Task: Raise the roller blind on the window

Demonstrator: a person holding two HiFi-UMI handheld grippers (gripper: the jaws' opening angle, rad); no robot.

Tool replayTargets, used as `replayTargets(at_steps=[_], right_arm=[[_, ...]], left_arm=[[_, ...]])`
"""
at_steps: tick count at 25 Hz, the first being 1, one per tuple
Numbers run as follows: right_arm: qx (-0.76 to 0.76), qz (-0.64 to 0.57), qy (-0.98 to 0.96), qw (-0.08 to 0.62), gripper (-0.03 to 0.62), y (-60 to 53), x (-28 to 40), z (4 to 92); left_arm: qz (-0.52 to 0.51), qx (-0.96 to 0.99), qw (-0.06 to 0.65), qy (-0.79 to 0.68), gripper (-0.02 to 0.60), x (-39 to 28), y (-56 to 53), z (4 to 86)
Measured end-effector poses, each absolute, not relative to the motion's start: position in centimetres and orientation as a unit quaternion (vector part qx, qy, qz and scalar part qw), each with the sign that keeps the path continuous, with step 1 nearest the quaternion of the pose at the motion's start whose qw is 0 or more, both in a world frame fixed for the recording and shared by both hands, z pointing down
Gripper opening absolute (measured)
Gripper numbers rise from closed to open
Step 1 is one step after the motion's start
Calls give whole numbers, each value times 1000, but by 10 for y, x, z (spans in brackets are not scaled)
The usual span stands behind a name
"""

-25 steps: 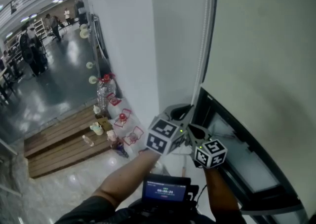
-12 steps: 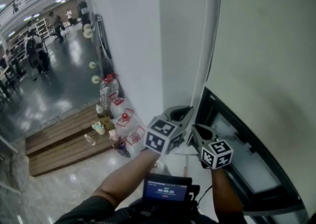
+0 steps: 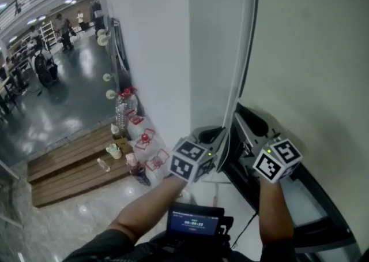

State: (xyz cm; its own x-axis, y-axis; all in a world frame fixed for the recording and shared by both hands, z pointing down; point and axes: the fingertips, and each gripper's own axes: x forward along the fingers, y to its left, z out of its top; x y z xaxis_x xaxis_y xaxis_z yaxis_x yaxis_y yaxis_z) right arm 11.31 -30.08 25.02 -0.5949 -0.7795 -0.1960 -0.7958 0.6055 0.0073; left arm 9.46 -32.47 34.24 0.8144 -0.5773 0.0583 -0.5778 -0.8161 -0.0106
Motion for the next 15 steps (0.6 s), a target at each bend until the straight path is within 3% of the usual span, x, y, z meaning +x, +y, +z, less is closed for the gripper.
replayTargets(at_steps=[8, 9, 10, 15], right_arm=[[-439, 99, 889, 79, 123, -323, 92, 193], [-437, 100, 891, 77, 100, -324, 90, 191], [-437, 99, 891, 78, 29, -324, 90, 190], [-434, 93, 891, 99, 6, -322, 92, 192]], left_arm=[[31, 957, 4, -290, -3, 101, -317, 341], [32, 957, 5, -290, -3, 101, -317, 341], [32, 957, 5, -289, -3, 101, -317, 342], [32, 958, 7, -286, -5, 100, -316, 344]])
